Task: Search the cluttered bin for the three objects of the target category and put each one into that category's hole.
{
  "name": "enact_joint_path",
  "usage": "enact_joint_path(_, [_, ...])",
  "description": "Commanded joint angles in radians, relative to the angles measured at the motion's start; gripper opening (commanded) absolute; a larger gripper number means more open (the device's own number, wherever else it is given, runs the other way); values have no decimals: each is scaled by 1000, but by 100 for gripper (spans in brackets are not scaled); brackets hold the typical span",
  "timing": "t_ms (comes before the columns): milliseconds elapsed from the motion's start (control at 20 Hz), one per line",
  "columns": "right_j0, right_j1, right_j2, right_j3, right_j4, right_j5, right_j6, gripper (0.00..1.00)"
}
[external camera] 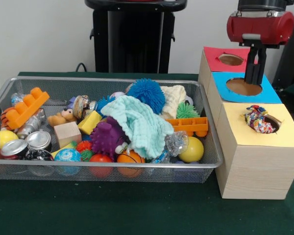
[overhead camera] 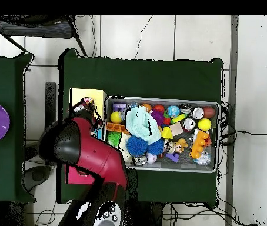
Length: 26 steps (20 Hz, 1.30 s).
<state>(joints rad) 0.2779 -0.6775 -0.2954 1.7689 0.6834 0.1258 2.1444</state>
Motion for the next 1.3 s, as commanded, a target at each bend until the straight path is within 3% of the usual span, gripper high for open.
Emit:
enact_joint_path(50, [-21,78,102,-66,61,-74,249,0])
enact_joint_path(650, [-48,112,119,-106,61,-103,234,0])
enact_joint_path(1300, [-114,173,251,-90,7,-178,222,0])
